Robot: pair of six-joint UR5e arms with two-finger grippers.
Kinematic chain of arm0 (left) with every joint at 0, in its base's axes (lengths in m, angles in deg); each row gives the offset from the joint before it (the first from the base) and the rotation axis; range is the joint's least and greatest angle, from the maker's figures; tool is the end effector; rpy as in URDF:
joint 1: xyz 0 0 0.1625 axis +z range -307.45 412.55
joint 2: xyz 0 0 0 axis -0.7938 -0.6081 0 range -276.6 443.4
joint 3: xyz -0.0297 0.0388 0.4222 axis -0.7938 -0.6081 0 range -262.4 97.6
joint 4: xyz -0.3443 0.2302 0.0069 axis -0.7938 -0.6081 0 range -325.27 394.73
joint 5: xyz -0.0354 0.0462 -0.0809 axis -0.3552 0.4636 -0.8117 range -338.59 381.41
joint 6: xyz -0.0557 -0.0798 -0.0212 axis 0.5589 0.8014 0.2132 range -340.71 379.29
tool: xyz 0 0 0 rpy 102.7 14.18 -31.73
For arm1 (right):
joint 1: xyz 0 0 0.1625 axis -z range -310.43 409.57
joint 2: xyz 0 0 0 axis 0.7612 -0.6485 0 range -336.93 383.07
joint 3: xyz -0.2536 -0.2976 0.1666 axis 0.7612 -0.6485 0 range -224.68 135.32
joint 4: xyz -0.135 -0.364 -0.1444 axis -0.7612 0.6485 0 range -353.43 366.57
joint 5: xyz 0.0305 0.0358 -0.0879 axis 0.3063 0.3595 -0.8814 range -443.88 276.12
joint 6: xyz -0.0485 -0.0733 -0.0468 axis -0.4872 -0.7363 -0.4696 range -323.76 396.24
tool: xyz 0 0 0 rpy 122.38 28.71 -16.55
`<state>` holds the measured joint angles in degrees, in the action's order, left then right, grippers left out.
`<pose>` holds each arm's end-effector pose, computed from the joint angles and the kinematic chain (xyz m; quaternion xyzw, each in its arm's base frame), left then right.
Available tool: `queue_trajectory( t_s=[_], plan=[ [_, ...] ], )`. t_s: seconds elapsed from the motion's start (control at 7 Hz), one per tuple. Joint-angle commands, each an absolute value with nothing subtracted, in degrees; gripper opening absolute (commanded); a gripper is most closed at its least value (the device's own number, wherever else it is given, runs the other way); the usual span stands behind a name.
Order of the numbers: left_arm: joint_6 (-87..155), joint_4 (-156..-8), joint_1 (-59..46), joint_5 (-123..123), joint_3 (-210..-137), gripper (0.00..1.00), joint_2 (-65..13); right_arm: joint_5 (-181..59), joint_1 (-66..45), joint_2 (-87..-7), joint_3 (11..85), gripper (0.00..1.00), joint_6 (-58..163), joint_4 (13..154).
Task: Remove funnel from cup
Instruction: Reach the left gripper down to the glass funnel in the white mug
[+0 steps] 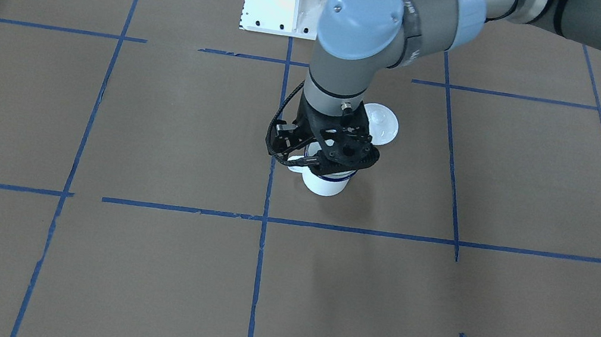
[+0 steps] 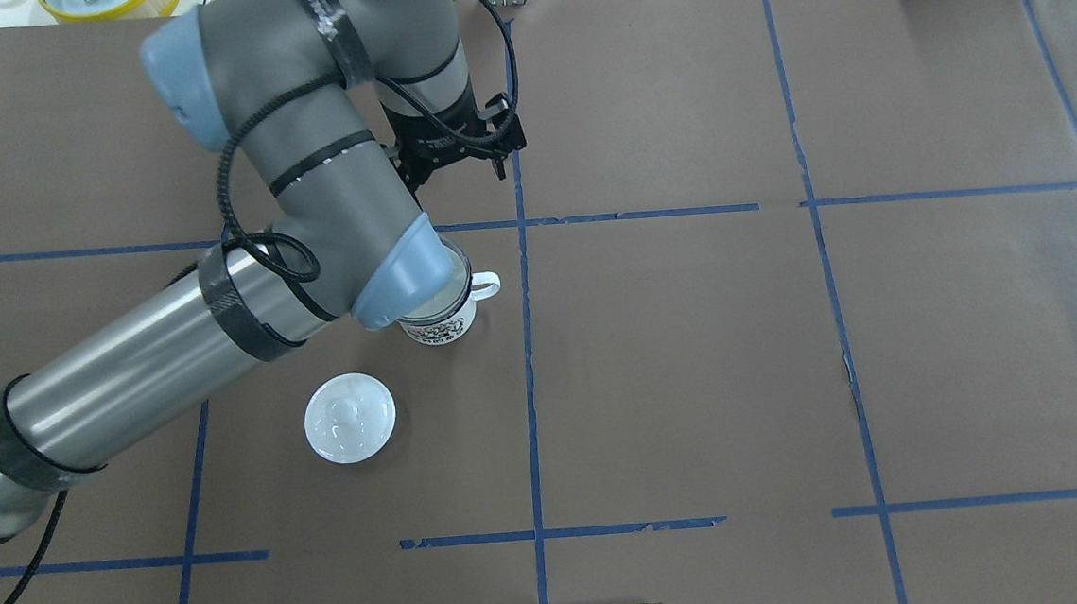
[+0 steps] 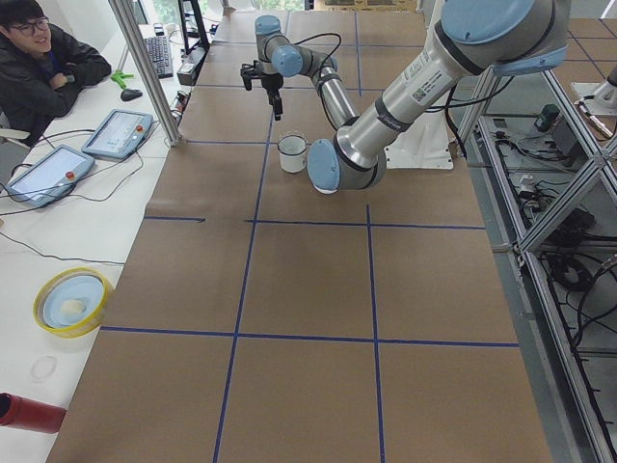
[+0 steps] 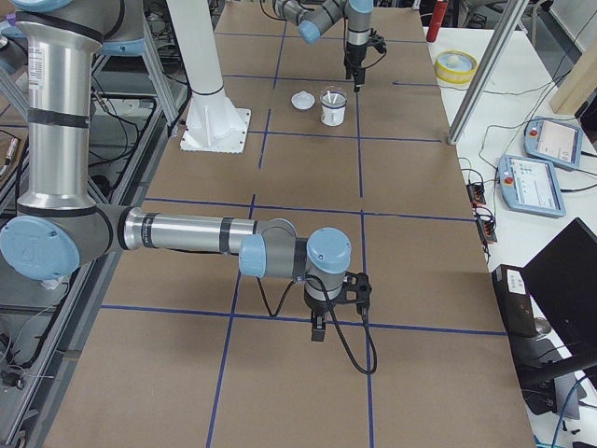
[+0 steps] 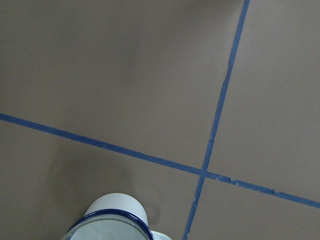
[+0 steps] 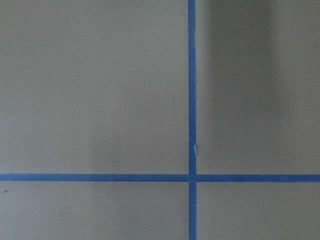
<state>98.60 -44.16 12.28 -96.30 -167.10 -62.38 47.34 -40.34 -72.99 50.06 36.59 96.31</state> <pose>0.5038 -0.5408 0.1039 -0.0628 0.3923 -0.1553 0.9044 0.0669 -0.4456 0.6710 -0.0099 -0.3519 0.0054 0.9360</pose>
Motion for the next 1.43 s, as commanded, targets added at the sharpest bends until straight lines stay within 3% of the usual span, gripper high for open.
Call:
queue_trajectory(
  t_s=[0.0, 0.14, 0.43, 1.14, 1.29],
  plan=[
    [99.8, -44.5, 16.9, -93.6, -165.0, 0.97, -61.5, 47.3, -40.3, -73.0, 50.1, 1.00, 36.6, 96.3],
    [99.7, -45.0, 17.0, -93.4, -165.1, 0.86, -60.8, 47.3, -40.3, -73.0, 50.1, 1.00, 36.6, 96.3],
    [99.0, -45.0, 17.0, -93.0, -165.5, 0.52, -59.9, 47.3, -40.3, -73.0, 50.1, 1.00, 36.6, 96.3],
    [96.1, -44.9, 15.9, -92.8, -165.8, 0.19, -59.9, 47.3, -40.3, -73.0, 50.1, 1.00, 36.6, 96.3],
    [96.1, -44.9, 16.0, -92.0, -166.2, 0.01, -59.9, 47.3, -40.3, -73.0, 50.1, 1.00, 36.6, 96.3]
  ],
)
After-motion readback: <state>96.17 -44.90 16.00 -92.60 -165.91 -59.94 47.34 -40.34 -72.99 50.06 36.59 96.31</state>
